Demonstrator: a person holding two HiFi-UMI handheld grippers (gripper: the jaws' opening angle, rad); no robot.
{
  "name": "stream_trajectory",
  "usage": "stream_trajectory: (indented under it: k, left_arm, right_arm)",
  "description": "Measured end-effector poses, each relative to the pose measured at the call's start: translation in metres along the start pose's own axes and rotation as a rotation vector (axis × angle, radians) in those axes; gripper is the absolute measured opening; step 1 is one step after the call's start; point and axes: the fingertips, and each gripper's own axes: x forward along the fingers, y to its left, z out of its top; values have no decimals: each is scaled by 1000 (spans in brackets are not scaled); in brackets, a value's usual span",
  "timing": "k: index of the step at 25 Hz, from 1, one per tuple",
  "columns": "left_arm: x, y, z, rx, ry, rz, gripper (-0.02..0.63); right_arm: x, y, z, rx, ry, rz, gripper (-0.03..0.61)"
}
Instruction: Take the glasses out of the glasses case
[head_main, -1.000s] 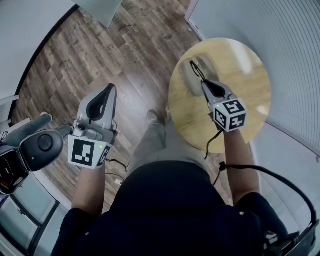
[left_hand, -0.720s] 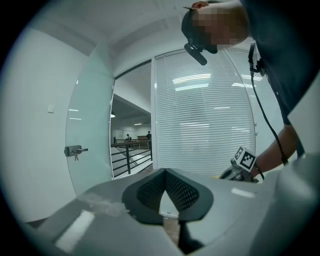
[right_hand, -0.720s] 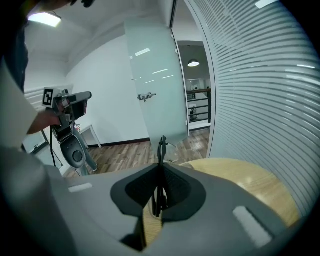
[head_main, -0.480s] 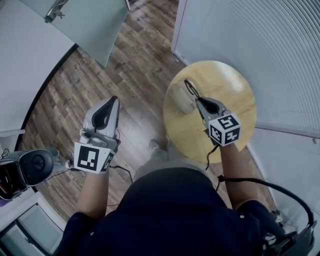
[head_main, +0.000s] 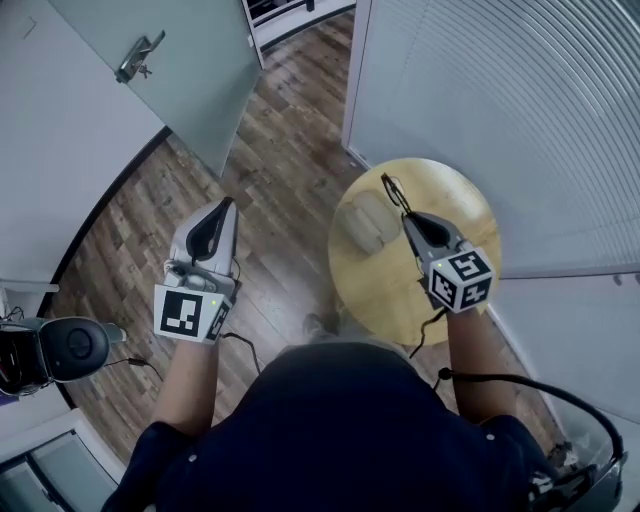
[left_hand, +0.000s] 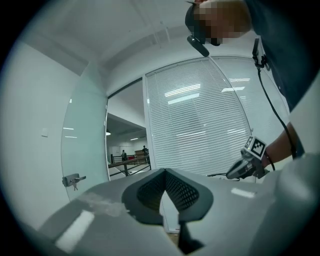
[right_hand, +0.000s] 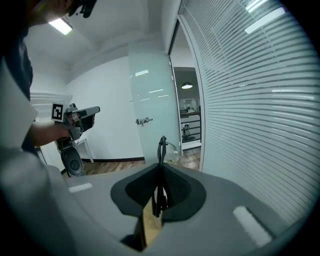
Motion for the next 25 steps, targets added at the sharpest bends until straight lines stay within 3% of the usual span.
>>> stream_trajectory:
  k: [5,14,25]
  left_arm:
    - [-15,3,24,18,-45,20,5]
    - [-23,7,38,-32,-75,5,5]
    - [-23,6,41,-31,-85,1,5]
  right_arm:
    - [-26,6,24,-22,-47,-30,34]
    - [-69,8,75,-78,-134,-87,34]
    - [-74,4,80,-93,-144,-115,34]
